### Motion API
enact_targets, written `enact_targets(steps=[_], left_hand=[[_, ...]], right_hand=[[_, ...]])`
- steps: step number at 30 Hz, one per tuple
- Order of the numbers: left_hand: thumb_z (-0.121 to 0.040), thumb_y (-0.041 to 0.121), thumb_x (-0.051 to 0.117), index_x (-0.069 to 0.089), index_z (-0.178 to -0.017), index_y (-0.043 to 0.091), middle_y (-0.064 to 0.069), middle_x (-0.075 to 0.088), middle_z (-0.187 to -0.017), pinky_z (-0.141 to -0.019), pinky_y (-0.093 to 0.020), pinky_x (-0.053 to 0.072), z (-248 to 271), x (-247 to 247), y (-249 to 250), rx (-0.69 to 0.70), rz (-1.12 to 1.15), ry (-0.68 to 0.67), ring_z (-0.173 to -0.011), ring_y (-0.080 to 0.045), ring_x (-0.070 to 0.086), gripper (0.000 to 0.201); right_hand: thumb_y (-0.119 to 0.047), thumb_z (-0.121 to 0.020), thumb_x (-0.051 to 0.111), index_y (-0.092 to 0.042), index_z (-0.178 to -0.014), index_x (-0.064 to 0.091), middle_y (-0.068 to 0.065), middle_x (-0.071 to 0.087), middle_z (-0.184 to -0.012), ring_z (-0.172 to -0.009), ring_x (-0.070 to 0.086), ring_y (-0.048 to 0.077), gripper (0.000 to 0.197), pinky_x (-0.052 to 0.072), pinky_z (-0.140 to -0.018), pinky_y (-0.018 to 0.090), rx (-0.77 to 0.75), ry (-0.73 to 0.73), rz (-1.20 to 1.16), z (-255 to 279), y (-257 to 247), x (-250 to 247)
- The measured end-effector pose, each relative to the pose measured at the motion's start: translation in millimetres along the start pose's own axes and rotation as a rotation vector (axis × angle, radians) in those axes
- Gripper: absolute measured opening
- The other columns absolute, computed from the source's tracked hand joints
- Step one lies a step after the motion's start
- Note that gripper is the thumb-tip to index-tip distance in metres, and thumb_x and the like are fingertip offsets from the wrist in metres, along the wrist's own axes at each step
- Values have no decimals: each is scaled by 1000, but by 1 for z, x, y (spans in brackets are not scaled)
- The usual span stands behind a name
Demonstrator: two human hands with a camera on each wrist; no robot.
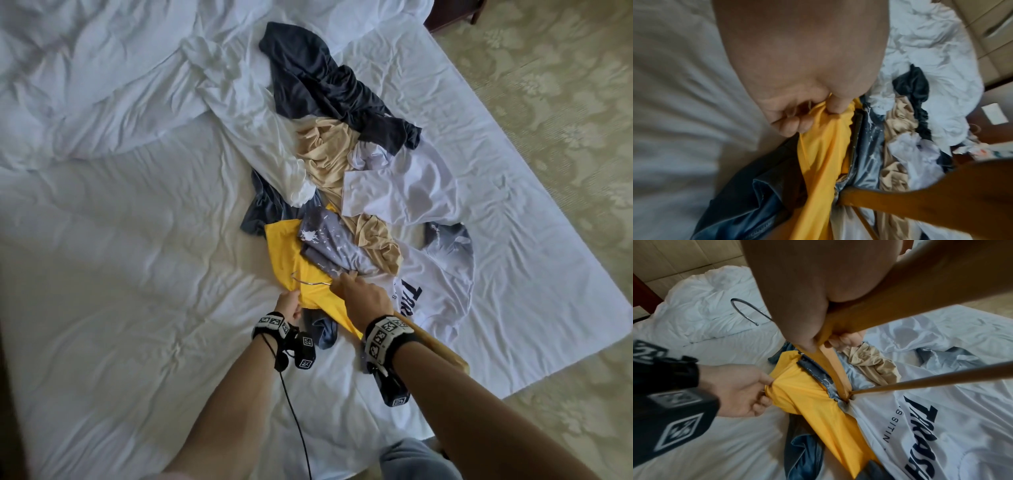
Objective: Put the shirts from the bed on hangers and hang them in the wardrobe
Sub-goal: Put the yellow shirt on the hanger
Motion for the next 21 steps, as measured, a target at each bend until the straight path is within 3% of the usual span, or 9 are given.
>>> enact_targets(steps=[2, 4, 7, 10, 13, 16, 18, 21], left_hand=[[-104, 54, 51, 45, -80, 17, 0, 36, -61, -46, -26, 26, 26, 6, 2, 25, -24, -43, -50, -13, 34, 45], [-99, 60, 56, 44, -88, 17, 1, 34, -68, -46, -24, 26, 53, 17, 1, 63, -88, -92, -54, -13, 34, 47], [-97, 48, 69, 51, -107, 15, -1, 46, -86, -52, -23, 36, 93, 33, -3, 107, -109, -118, -68, -15, 43, 39], [-97, 37, 70, 57, -113, 15, -3, 57, -96, -67, -31, 46, 135, 32, 2, 175, 46, -58, -82, -19, 55, 30], [-97, 31, 71, 61, -111, 11, -10, 63, -106, -76, -37, 49, 188, 21, 16, 286, 213, 0, -96, -30, 62, 26], [-96, 26, 70, 68, -103, 12, -13, 71, -100, -76, -39, 52, 248, 0, 33, 401, 348, 75, -90, -28, 66, 15], [-95, 25, 72, 69, -102, 9, -12, 74, -90, -66, -34, 55, 291, -17, 44, 470, 438, 115, -80, -26, 71, 18], [-96, 21, 71, 59, -75, 14, -5, 53, -56, -50, -27, 40, 355, -45, 66, 648, 506, 147, -51, -21, 53, 25]], right_hand=[[-4, -99, 52, -22, -128, 50, 6, 66, -120, -101, 71, 32, 34, 43, -73, 35, 1, 20, -52, 4, 4, -9], [-6, -97, 53, -21, -124, 50, 7, 68, -118, -103, 71, 34, 32, 43, -72, 36, 43, 22, -116, 12, 8, -16], [-15, -98, 57, -17, -121, 53, 11, 67, -115, -106, 68, 37, 23, 46, -75, 38, 158, 35, -287, 27, 21, -29], [-25, -99, 59, -14, -104, 58, 16, 67, -109, -100, 67, 38, 12, 48, -77, 39, 223, 127, -515, 45, 40, -52], [-21, -91, 66, -17, -115, 67, 12, 73, -108, -101, 68, 34, 24, 43, -76, 35, 253, 226, -648, 66, 61, -72], [-20, -86, 74, -21, -120, 69, 6, 75, -103, -95, 68, 28, 34, 48, -77, 35, 222, 331, -790, 91, 72, -89], [-22, -84, 79, -18, -113, 71, 4, 74, -93, -86, 67, 24, 30, 47, -74, 32, 211, 361, -895, 110, 75, -98], [-22, -86, 78, -13, -91, 73, 0, 67, -72, -66, 59, 14, 11, 41, -66, 30, 201, 398, -989, 137, 70, -109]])
Point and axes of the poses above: each hand's wrist, its own z-axis away from the middle knuckle, its own x-axis out of the palm, y = z × x, the point moved 5 cm from there along -z, towards the middle knuckle
